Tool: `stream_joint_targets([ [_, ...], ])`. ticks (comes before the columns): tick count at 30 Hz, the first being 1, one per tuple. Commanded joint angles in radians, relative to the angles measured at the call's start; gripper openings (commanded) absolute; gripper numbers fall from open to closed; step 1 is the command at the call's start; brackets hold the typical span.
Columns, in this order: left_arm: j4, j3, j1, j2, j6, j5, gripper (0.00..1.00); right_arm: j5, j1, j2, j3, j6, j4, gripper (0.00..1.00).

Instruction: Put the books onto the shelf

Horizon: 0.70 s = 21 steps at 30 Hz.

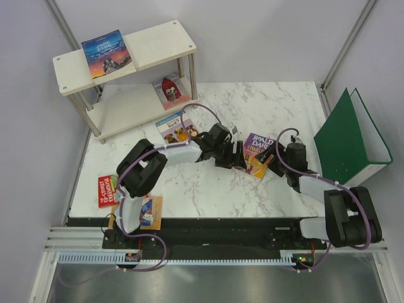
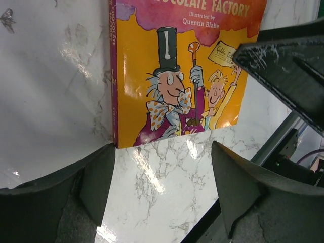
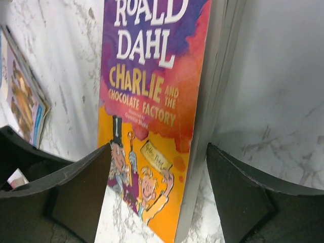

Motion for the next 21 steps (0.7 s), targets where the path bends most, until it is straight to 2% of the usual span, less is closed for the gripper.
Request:
stream_joint_targets([
  [1,0.038,0.034,-0.004,0.027,-0.03,0.029,0.82,-0.112,0.0,-0.098,-0.04,0.011,0.044,0.82],
  [9,0.023,0.071,-0.004,0.076,-0.048,0.051,0.8,-0.147,0.002,-0.266,-0.074,0.022,0.052,0.79],
  [15,0.013,0.072,-0.002,0.078,-0.045,0.046,0.79,-0.156,0.002,-0.18,-0.063,0.019,0.053,0.75],
  [21,0.004,0.075,-0.002,0.073,-0.042,0.04,0.79,-0.155,0.0,-0.122,-0.051,0.034,0.049,0.6],
])
